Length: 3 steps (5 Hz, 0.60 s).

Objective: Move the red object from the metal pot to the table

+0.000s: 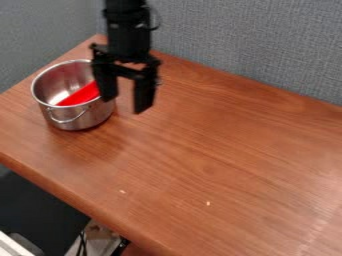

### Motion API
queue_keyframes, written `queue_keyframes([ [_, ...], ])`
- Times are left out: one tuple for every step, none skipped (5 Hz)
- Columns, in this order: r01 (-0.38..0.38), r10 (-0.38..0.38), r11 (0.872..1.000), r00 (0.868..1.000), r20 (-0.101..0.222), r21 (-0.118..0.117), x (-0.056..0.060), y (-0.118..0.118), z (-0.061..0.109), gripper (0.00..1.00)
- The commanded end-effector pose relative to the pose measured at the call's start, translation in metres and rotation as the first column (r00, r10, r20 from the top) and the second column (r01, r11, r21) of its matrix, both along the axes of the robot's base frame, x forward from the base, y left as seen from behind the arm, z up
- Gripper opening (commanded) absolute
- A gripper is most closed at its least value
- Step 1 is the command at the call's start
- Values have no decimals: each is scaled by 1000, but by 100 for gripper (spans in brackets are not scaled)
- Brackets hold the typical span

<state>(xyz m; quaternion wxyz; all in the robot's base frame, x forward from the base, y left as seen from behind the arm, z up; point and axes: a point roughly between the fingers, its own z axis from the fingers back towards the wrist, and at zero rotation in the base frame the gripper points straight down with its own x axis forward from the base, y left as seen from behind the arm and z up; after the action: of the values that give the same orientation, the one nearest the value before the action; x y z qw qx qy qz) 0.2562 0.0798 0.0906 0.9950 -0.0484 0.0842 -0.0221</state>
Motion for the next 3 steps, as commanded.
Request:
queue_keyframes([
  [61, -61, 998, 997, 40, 8, 0, 39, 1, 100],
  [-31, 30, 999, 997, 67, 24, -2, 70, 3, 100],
  [-148, 144, 988, 985, 93, 41, -1, 94, 5, 100],
])
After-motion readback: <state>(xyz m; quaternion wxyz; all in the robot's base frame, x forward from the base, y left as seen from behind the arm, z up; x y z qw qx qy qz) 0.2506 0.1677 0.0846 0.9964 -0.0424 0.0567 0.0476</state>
